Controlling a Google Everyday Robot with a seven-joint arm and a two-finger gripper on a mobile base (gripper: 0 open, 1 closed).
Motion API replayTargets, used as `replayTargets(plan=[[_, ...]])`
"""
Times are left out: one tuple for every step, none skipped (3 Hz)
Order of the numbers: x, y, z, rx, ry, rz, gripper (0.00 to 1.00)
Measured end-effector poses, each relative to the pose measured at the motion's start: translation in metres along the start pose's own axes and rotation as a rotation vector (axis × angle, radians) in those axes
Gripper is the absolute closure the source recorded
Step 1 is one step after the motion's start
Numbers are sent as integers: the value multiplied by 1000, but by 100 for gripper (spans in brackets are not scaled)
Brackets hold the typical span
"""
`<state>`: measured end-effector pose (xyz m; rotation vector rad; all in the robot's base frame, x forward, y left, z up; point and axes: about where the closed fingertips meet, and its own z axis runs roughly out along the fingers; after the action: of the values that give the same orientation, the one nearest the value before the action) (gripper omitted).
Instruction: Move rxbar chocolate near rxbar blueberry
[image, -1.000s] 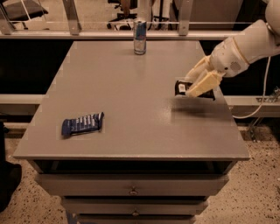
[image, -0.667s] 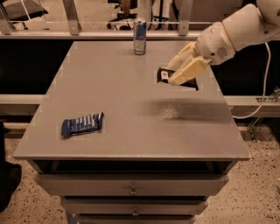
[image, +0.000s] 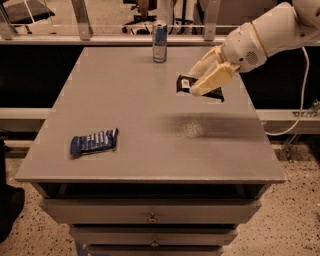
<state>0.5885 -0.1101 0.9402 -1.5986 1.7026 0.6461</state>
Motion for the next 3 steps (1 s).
replayTargets(plan=[[-20,-4,30,-5,-54,-15,100],[-42,-11,68,-5,-129,-19,100],[-56,-9,102,-16,-183,1,100]])
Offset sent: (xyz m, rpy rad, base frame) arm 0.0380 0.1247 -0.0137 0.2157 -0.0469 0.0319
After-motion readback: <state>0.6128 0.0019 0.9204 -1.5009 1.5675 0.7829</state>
